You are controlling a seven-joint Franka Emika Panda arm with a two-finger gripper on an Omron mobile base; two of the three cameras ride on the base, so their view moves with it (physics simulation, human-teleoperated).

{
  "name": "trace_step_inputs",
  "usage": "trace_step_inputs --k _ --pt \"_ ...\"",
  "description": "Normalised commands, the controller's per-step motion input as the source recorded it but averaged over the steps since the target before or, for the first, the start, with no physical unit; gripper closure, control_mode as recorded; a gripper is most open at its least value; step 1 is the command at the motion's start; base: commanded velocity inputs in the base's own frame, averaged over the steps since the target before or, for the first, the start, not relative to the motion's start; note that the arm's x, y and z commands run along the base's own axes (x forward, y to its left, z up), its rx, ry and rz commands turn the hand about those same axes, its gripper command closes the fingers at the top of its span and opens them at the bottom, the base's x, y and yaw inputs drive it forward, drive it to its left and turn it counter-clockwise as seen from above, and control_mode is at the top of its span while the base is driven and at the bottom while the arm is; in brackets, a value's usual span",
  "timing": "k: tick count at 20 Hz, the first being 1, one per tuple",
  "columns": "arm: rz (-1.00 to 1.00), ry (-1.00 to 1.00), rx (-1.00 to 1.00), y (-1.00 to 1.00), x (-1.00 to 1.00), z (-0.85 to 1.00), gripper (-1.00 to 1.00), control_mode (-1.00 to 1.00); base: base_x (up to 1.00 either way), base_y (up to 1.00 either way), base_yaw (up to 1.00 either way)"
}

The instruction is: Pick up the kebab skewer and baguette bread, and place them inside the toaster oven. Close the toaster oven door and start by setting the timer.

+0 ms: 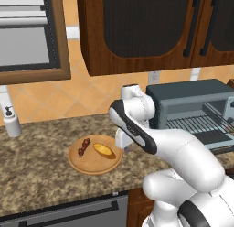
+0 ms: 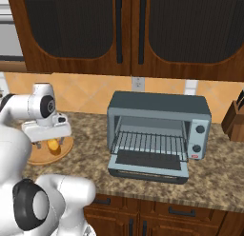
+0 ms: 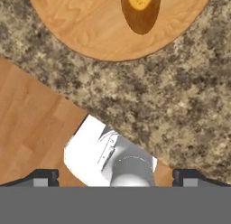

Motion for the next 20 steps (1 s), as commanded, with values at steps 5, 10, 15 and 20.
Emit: trace_step_inputs --k 5,10,15,20 --pt "0.0 -0.09 0.0 0.28 0.68 -0.41 -1.0 -1.0 0.0 0.0 0.0" --pt "-0.02 0.0 0.0 0.13 0.59 -0.18 -1.0 -1.0 0.0 0.0 0.0" --pt "-0.01 0.0 0.0 0.16 0.46 -0.15 -1.0 -1.0 0.0 0.0 0.0" --pt "-0.01 0.0 0.0 0.26 0.29 -0.15 -1.0 -1.0 0.0 0.0 0.0"
